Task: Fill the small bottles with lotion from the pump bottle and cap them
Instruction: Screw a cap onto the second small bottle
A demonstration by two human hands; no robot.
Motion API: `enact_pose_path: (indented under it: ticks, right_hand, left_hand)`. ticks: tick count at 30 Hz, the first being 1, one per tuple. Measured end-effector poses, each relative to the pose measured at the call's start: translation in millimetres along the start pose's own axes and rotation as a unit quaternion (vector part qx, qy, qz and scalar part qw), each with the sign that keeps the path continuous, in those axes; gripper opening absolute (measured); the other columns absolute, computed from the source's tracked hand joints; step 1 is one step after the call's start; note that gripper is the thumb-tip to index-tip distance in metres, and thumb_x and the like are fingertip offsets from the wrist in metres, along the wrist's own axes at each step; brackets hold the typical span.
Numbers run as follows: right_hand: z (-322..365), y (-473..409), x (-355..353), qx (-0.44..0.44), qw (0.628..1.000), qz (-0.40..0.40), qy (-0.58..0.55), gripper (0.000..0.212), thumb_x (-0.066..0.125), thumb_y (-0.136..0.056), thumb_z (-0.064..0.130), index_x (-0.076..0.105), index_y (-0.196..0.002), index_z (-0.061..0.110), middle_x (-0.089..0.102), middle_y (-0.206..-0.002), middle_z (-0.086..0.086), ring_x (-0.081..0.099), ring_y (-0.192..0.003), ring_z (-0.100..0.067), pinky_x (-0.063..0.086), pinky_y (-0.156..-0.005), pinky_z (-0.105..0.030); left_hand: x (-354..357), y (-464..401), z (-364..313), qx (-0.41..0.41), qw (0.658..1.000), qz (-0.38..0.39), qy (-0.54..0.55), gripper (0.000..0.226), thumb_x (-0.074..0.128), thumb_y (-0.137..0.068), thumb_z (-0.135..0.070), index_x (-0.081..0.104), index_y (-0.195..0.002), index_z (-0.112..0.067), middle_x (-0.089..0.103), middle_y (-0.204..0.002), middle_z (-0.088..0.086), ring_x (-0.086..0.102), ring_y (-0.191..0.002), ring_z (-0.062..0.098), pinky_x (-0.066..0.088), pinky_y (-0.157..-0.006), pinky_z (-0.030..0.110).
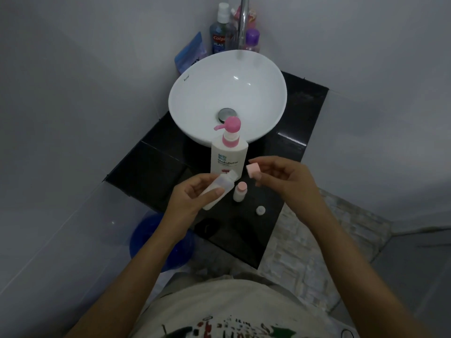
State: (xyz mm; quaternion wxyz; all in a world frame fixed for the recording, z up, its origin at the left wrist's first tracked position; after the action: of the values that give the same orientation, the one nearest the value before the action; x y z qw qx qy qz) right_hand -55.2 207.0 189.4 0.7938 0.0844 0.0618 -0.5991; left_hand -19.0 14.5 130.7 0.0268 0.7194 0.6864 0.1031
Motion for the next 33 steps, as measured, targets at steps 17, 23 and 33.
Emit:
enact_pose_path:
  ticks: [17,23,33]
  right_hand:
    - [-12,0,14,0.05,0.984,0.025,0.167,0.046,0.053,-0.076,0.059,0.068,-0.075,0.016,0.063,-0.055,0.005,0.052,-0.042,-0.003,0.042,-0.045,-0.009]
    - [-5,5,12,0.004,0.992,0.086,0.087,0.021,0.063,-0.085,0.037,0.061,-0.104,0.028,0.066,-0.086,-0.003,0.065,-0.069,-0.021,0.057,-0.065,-0.027]
    - [-9,9,19,0.043,0.988,0.051,0.143,0.035,0.048,-0.081,0.059,0.062,-0.091,0.028,0.065,-0.07,0.007,0.058,-0.053,-0.002,0.047,-0.05,-0.013]
  left_hand:
    - [9,11,-18,0.05,0.996,0.037,-0.063,0.029,0.071,-0.075,-0.019,0.068,-0.104,-0.02,0.071,-0.097,-0.02,0.063,-0.099,-0.002,0.05,-0.075,0.01]
    - [8,12,-23,0.06,0.995,0.033,-0.067,0.028,0.072,-0.073,-0.021,0.068,-0.101,-0.025,0.07,-0.096,-0.025,0.062,-0.097,-0.006,0.049,-0.073,0.007]
    - [6,12,-20,0.051,0.995,0.034,-0.083,0.029,0.072,-0.075,-0.019,0.069,-0.104,-0.021,0.071,-0.098,-0.021,0.063,-0.098,-0.002,0.049,-0.073,0.008]
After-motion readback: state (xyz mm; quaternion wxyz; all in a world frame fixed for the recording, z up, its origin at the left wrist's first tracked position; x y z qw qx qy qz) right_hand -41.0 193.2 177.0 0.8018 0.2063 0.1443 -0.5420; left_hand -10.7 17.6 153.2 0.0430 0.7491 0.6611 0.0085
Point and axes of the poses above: each hand's wrist, its own y-axis away from the middle knuckle, its own x-axis out of the palm, z = x × y, the point moved 5 cm from there along -y, towards the middle knuckle
